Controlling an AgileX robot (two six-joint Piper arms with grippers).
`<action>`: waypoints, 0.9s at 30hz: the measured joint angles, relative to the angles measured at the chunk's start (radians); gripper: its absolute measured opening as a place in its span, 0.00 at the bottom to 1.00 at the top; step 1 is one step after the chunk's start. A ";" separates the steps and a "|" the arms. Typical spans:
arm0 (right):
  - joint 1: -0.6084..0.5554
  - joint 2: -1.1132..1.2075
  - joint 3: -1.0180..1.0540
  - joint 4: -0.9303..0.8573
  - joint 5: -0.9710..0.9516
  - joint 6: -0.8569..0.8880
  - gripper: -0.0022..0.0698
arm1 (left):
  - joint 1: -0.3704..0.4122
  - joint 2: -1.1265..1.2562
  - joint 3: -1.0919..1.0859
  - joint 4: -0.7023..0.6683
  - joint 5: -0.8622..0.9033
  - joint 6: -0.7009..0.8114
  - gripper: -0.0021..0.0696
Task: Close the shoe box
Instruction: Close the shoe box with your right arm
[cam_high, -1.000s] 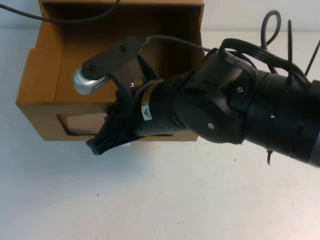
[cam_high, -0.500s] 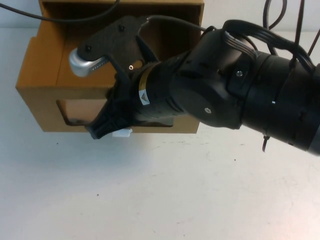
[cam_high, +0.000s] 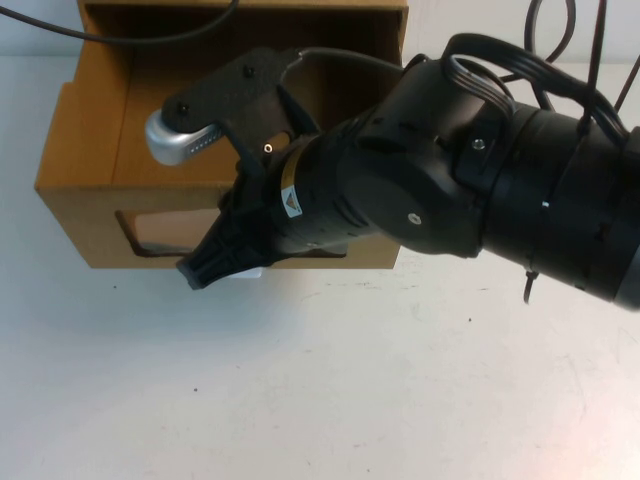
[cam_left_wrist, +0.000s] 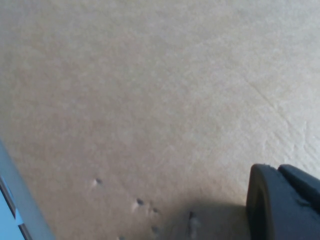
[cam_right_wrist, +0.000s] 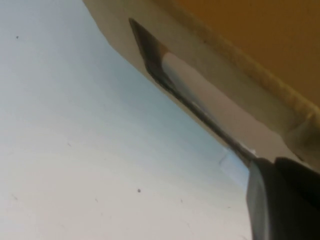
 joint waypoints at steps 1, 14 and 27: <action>0.000 0.000 0.000 0.000 -0.004 0.000 0.01 | 0.000 0.000 0.000 0.000 0.000 0.000 0.02; 0.000 0.003 0.000 -0.080 -0.072 0.053 0.01 | 0.000 0.000 0.000 -0.006 0.005 0.000 0.02; -0.044 0.036 -0.023 -0.156 -0.133 0.100 0.01 | 0.000 0.000 0.000 -0.007 0.006 -0.005 0.02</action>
